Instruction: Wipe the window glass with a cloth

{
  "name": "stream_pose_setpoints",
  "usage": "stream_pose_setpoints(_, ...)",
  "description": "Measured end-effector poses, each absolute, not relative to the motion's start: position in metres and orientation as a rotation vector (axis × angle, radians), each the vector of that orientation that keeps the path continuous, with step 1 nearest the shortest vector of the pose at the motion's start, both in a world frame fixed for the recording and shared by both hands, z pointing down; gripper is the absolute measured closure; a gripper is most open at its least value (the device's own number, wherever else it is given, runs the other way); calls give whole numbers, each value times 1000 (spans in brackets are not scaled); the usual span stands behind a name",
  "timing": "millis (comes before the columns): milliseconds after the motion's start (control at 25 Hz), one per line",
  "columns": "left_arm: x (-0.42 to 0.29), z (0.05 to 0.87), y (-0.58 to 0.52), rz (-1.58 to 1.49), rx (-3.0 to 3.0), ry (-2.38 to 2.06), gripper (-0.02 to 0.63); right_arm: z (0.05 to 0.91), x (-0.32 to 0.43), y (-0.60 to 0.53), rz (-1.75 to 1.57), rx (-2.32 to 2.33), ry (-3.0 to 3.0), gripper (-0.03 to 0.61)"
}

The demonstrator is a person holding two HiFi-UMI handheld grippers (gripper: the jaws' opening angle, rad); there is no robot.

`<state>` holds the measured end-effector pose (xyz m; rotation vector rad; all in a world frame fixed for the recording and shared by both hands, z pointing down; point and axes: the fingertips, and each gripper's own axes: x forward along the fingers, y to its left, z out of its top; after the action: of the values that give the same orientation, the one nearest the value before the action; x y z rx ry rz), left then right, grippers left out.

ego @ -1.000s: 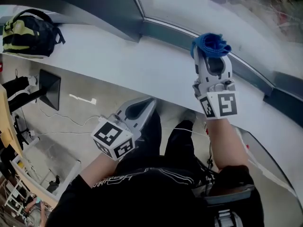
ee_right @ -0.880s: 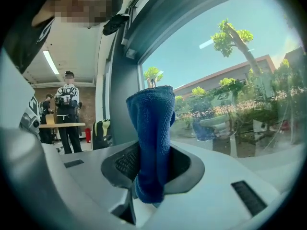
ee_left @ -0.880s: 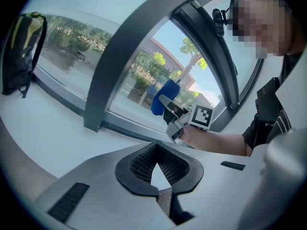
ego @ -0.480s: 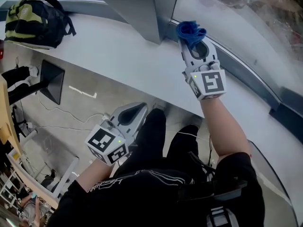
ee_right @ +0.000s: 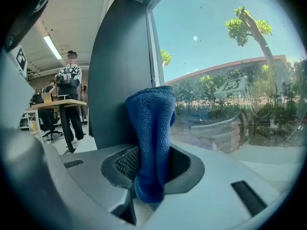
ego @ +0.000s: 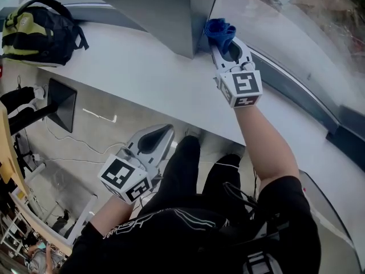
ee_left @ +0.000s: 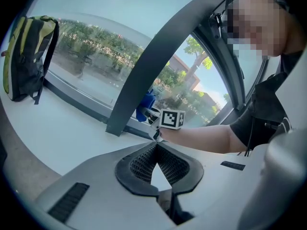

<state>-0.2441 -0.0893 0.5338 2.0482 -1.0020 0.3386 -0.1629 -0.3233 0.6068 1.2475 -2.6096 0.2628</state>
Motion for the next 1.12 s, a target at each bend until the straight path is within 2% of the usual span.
stream_pose_setpoints(400,-219,537,-92,368,2076,-948,609,622,-119,-319,283,1287,-2539,485)
stream_pose_setpoints(1120,-56,530,-64,453,2168,-774,609,631,108,-262,305,1518,-2363,485)
